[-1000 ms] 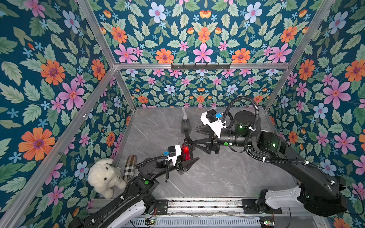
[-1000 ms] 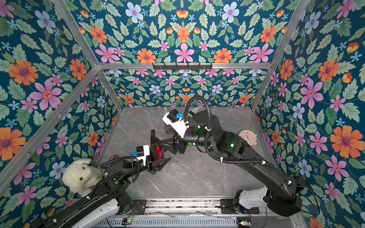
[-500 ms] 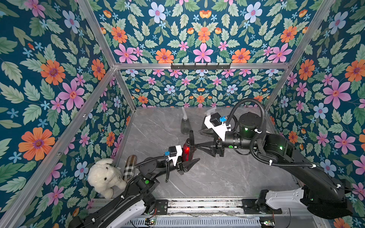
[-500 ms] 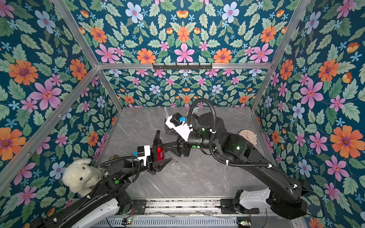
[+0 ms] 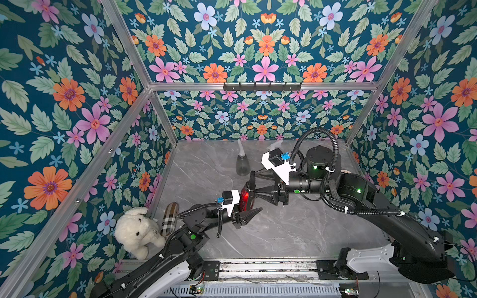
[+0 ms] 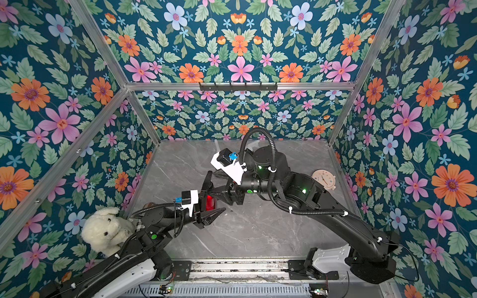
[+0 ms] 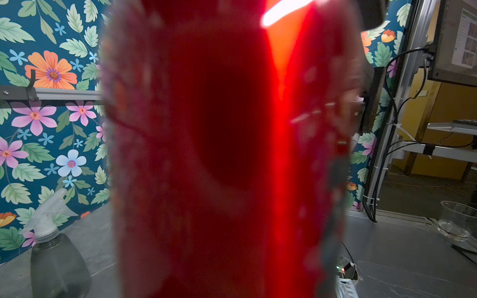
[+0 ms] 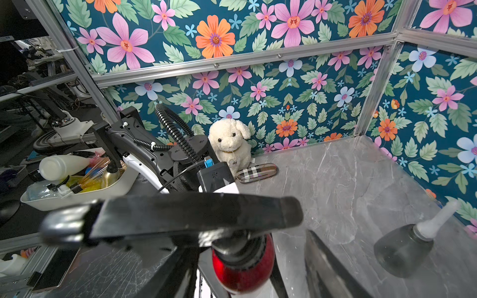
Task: Attach spray nozzles to spray bottles
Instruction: Screw the spray nozzle on the spray bottle.
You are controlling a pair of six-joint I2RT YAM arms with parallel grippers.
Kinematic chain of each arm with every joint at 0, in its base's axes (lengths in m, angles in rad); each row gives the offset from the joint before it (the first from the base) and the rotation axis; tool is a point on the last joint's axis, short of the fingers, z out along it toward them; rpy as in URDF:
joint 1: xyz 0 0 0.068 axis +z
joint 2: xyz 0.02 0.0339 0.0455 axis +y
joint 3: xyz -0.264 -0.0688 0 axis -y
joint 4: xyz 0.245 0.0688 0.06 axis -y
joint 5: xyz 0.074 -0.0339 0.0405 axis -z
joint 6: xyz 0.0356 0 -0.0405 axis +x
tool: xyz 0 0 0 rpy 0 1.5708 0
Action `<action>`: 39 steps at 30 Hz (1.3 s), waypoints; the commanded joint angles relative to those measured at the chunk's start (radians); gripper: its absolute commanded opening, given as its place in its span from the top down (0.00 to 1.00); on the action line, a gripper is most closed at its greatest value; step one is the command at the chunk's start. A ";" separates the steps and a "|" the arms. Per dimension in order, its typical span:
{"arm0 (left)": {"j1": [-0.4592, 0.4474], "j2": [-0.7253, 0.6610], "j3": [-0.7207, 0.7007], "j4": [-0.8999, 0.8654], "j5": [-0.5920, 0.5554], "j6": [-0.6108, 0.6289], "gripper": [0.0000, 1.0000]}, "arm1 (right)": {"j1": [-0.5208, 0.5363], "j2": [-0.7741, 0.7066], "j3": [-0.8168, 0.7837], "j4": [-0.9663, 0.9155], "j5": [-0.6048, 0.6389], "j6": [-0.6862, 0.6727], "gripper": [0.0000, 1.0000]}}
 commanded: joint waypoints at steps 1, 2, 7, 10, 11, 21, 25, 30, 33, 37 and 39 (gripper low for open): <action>0.002 0.002 0.010 0.043 0.015 -0.001 1.00 | 0.001 0.007 0.003 0.044 -0.009 0.019 0.40; 0.001 0.003 0.011 0.043 0.014 -0.001 1.00 | 0.002 0.010 0.003 0.048 -0.009 0.020 0.41; 0.001 0.000 0.011 0.041 0.015 -0.001 1.00 | 0.001 0.022 0.002 0.056 -0.007 0.033 0.49; 0.001 0.001 0.012 0.039 0.010 0.002 1.00 | 0.001 0.019 -0.010 0.071 0.005 0.047 0.57; 0.002 0.000 0.011 0.039 0.005 0.002 1.00 | 0.001 0.018 -0.015 0.079 0.007 0.053 0.60; 0.002 -0.042 -0.020 0.106 -0.091 -0.016 1.00 | 0.002 -0.046 -0.173 0.282 0.035 0.141 0.72; 0.002 -0.046 -0.036 0.165 -0.088 -0.043 1.00 | 0.002 -0.073 -0.251 0.400 0.006 0.169 0.73; 0.001 -0.037 -0.025 0.186 -0.086 -0.063 1.00 | 0.001 -0.086 -0.296 0.477 -0.007 0.189 0.73; 0.001 -0.044 -0.026 0.190 -0.150 -0.060 1.00 | 0.006 -0.066 -0.302 0.502 0.024 0.250 0.73; 0.000 -0.057 -0.050 0.221 -0.263 -0.044 1.00 | 0.049 -0.042 -0.348 0.568 0.145 0.332 0.73; 0.002 -0.053 -0.054 0.235 -0.296 -0.033 1.00 | 0.087 -0.031 -0.357 0.574 0.226 0.339 0.73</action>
